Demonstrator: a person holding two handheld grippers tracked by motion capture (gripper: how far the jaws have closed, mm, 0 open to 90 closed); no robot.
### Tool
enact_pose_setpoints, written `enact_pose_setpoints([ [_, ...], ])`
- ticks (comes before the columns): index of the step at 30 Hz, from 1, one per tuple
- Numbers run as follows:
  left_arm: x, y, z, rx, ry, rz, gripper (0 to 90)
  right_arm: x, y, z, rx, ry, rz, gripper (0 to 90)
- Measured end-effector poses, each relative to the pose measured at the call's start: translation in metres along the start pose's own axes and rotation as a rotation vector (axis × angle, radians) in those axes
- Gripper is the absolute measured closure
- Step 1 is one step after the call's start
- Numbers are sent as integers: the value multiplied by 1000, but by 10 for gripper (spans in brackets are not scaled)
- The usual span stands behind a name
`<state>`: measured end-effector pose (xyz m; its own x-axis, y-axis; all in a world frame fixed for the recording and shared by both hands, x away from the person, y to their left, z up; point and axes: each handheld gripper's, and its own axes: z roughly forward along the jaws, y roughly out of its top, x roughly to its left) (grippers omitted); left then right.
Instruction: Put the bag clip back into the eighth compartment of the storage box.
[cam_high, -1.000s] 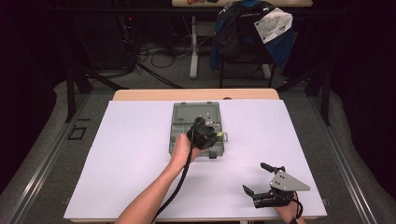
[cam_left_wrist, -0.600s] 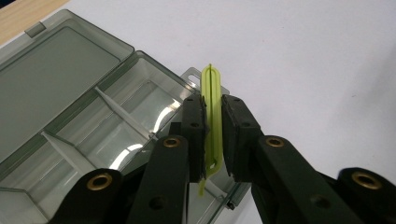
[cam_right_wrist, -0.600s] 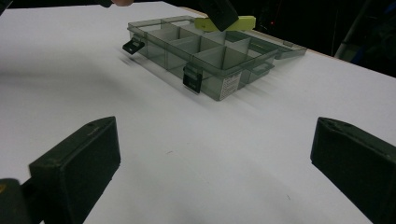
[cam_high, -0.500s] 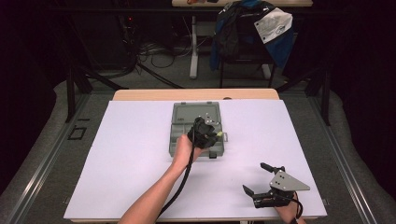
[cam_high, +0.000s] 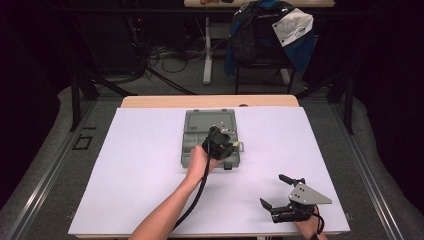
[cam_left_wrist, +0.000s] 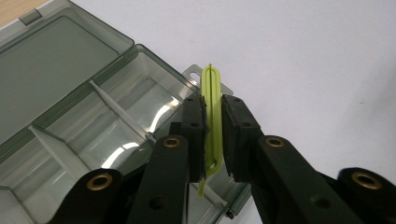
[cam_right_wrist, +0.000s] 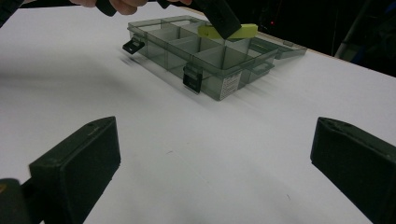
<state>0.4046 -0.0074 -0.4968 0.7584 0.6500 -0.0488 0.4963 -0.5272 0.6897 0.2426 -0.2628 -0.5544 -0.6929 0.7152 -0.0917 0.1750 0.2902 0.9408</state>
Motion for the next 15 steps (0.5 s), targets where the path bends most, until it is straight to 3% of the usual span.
enact_pose_setpoints([
  [15,2,-3,8,14,0,-31,801,0,0,0,1,2,1,12],
])
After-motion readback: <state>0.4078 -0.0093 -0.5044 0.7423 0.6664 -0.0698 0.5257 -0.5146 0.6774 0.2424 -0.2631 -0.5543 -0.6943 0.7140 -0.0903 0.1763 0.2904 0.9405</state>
